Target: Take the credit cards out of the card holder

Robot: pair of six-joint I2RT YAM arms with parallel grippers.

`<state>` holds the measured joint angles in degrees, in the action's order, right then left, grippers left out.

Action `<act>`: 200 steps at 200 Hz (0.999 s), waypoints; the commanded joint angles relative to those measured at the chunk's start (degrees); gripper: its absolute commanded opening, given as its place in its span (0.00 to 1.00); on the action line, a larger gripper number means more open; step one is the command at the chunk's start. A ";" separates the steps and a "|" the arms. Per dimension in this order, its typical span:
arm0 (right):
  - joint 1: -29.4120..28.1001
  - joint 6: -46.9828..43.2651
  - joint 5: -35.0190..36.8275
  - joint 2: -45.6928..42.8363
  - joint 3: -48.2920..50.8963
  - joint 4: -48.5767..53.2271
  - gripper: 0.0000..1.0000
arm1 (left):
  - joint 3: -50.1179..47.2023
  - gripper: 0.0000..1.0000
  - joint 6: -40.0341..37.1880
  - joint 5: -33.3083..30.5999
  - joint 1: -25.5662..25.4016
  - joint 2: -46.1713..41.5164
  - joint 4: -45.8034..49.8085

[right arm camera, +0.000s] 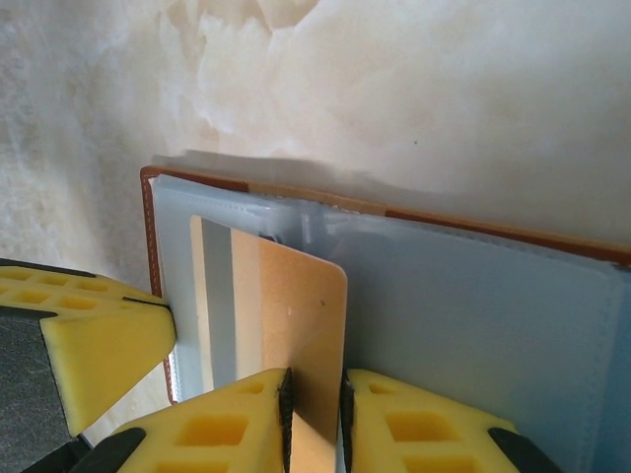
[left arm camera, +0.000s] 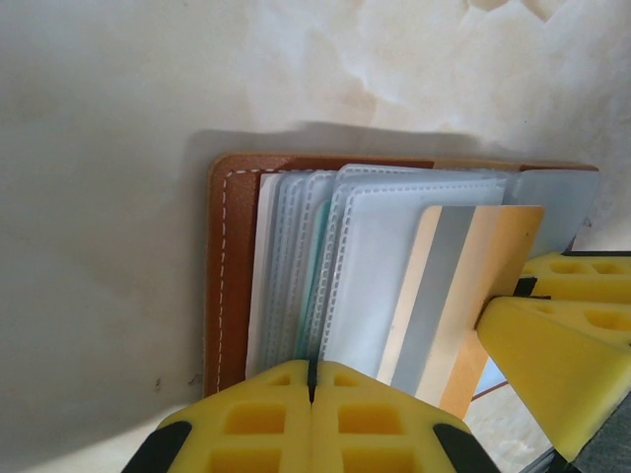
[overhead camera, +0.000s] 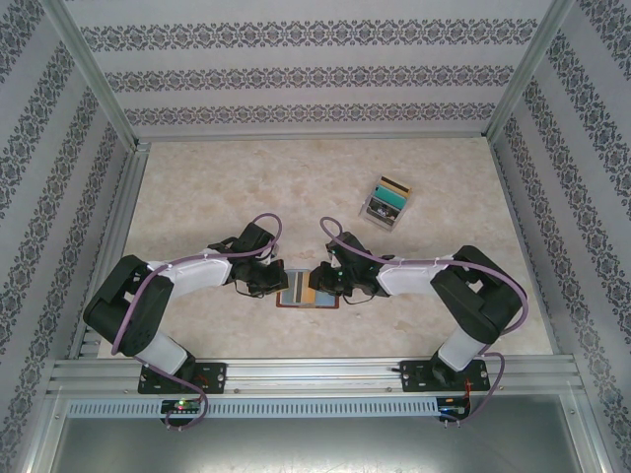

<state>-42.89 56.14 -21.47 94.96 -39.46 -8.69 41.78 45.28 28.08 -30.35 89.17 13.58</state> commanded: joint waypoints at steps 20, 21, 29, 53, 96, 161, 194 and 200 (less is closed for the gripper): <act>-0.08 0.82 -0.20 0.61 1.13 -0.64 0.09 | -1.26 0.00 0.26 -1.86 0.29 2.33 1.96; -0.04 0.86 -0.18 0.55 1.18 -0.59 0.09 | -1.26 0.00 0.26 -1.87 0.25 2.33 2.01; 0.24 0.82 -0.02 0.06 1.52 -0.43 0.05 | -1.11 0.00 0.06 -2.05 0.22 2.25 2.30; 1.44 -0.14 -0.06 -1.21 2.84 0.45 0.00 | -0.61 0.00 -0.94 -2.67 0.28 2.39 3.50; 4.89 -2.88 -1.00 -5.30 5.40 3.23 0.00 | -0.04 0.00 -1.87 -3.38 0.30 2.68 4.70; 9.03 -7.99 -3.90 -13.12 7.17 9.45 0.00 | 1.39 0.00 -2.80 -2.85 0.35 2.20 5.52; 10.41 -12.04 -3.41 -19.88 4.32 17.70 0.00 | 3.87 0.00 -3.17 -2.80 0.33 0.41 7.37; 10.63 -12.96 -3.12 -20.97 3.25 19.54 0.00 | 4.58 0.00 -3.29 -2.90 0.38 -0.19 7.90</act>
<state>-33.15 48.12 -25.08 78.13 -33.28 2.02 43.83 43.64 27.49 -30.35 89.95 16.25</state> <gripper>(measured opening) 0.063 0.053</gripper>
